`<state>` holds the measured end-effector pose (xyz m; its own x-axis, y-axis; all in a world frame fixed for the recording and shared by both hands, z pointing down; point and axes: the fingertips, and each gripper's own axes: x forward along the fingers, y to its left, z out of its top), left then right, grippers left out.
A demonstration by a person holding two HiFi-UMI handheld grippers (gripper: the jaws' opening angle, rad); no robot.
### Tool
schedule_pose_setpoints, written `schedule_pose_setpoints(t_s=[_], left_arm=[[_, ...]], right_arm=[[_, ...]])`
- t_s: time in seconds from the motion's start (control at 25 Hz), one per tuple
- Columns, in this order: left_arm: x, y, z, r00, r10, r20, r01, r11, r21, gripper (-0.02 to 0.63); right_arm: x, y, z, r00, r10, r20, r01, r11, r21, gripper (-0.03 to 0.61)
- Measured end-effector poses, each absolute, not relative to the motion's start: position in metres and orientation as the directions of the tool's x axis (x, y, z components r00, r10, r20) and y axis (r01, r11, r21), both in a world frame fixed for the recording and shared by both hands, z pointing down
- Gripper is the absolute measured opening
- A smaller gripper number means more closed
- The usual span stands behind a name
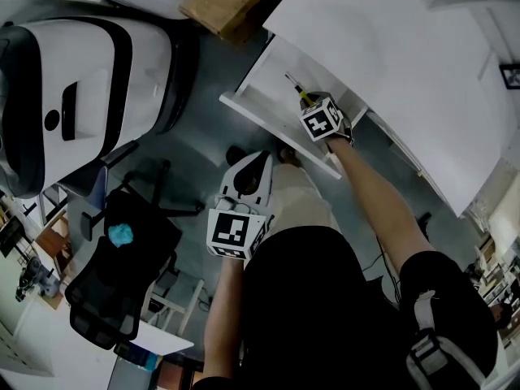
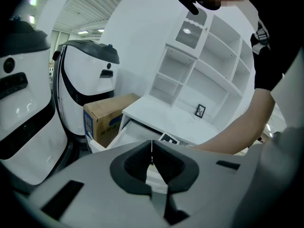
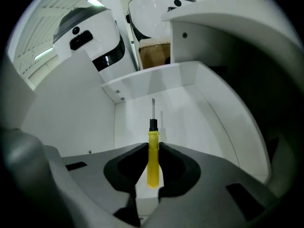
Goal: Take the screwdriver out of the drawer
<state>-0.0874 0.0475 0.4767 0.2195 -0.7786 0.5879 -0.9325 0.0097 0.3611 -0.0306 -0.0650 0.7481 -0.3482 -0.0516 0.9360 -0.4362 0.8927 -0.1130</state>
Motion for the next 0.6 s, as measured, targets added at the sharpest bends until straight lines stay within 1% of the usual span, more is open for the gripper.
schedule_pose_setpoints(t_s=[0.32,0.6], left_arm=[[-0.089,0.049,0.449,0.239,-0.817,0.525,-0.932,-0.041,0.361,0.025],[-0.088,0.046,0.425,0.243,-0.841,0.483,-0.943,-0.089,0.320,0.025]], right_arm=[[-0.035,-0.059,0.653,-0.486,-0.089,0.869,-0.418,0.897,-0.143,0.086],[-0.040,-0.043,0.552,-0.659,-0.144,0.738,-0.397,0.900,-0.179,0.086]])
